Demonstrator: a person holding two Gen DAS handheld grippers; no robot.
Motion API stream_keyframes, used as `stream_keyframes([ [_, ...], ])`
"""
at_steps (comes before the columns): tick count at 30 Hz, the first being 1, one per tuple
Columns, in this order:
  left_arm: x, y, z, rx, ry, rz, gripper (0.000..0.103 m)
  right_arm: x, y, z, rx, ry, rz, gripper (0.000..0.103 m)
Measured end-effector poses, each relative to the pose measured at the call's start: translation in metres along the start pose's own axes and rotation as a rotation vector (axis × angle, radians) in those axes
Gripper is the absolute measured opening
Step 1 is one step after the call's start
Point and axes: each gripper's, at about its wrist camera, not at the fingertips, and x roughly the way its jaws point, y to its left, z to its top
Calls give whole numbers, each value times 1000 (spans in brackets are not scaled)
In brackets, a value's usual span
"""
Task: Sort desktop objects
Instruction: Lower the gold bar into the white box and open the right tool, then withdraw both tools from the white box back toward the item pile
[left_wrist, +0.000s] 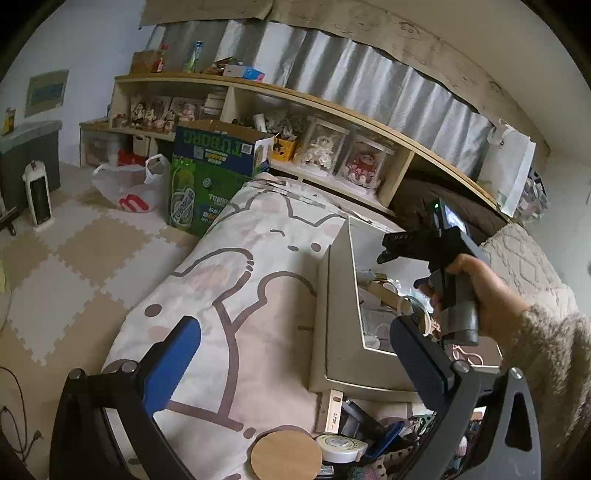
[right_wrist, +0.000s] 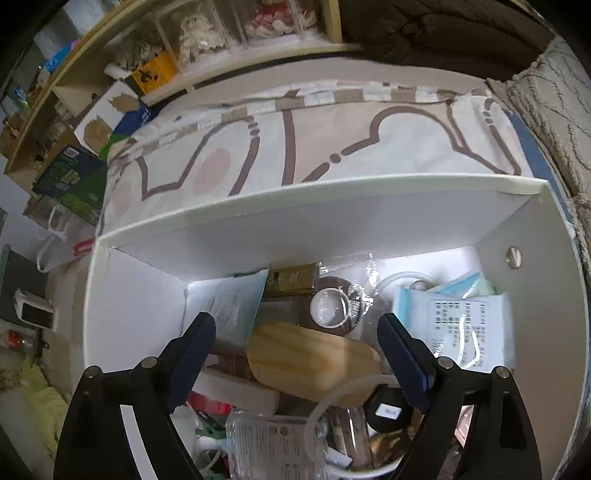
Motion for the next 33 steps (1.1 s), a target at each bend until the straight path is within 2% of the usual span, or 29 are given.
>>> stream_keyframes([
  [2, -1, -2, -1, 13, 1, 2, 103, -9, -2, -5, -20, -4, 20, 101],
  [6, -1, -6, -1, 29, 10, 3, 103, -32, 1, -19, -94, -29, 51, 101],
  [9, -2, -9, 0, 42, 22, 12, 103, -67, 4, -41, -185, -153, 98, 103],
  [12, -4, -13, 0, 57, 30, 22, 103, -94, 3, -67, -242, -212, 119, 103],
  [27, -31, -44, 4, 132, -3, 24, 103, -179, -23, -148, -286, -352, 180, 103],
  [33, -45, -61, 3, 166, -22, 18, 103, -207, -35, -176, -324, -411, 144, 103],
])
